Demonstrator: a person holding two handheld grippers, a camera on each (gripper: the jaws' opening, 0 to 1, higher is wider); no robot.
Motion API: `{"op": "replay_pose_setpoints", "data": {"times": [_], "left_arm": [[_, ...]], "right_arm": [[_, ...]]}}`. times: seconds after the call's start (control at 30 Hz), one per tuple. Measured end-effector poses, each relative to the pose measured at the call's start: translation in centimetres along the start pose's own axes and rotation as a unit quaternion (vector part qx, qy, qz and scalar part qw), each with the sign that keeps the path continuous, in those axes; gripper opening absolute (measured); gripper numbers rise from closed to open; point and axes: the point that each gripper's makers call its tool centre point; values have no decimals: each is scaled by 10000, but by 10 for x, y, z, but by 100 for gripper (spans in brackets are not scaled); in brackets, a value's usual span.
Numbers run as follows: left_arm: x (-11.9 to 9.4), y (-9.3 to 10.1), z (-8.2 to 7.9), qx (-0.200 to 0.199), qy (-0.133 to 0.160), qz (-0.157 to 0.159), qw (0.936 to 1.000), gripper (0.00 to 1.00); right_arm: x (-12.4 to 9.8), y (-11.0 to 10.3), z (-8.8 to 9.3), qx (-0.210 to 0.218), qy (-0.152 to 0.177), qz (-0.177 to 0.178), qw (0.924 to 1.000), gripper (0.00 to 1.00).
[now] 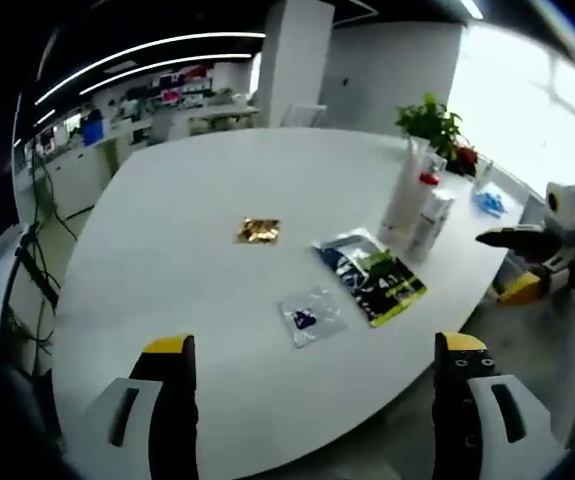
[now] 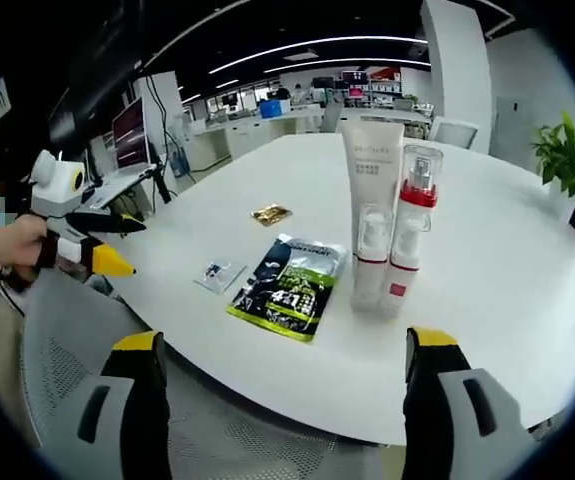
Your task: Arrange the skincare products in the storage area until every visible bottle or jar stands upright without overlapping.
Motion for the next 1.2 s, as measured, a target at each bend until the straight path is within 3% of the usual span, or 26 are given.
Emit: {"op": "replay_pose_setpoints", "data": {"times": [0.43,0.67,0.8,0.93,1.2], "left_arm": [[34,11,-42,234,-141,-90,9996,97],[48,2,-80,311,-91,-197,9993,97],[58,-7,-92,253,-113,-215,9994,97],[67,-11,-99,266,-194,-244,9992,97],[83,-18,-96,349,-465,-234,9980,97]], "right_arm": [[2,-8,3,-166,-125,-119,9997,98],[4,-13,6,-289,-244,-233,9990,98],[6,-14,9,-343,-319,-253,9986,98],[6,-12,10,-342,-328,-239,9986,98],[7,-8,12,-323,-361,-152,9987,97]]}}
Point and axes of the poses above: the point that each gripper's makers call its tool centre point, and the gripper's own axes: x roughly forward along the fingers, y roughly to its right, z roughly out of its underside, and after that the axes turned 9 degrees about -y, right-handed
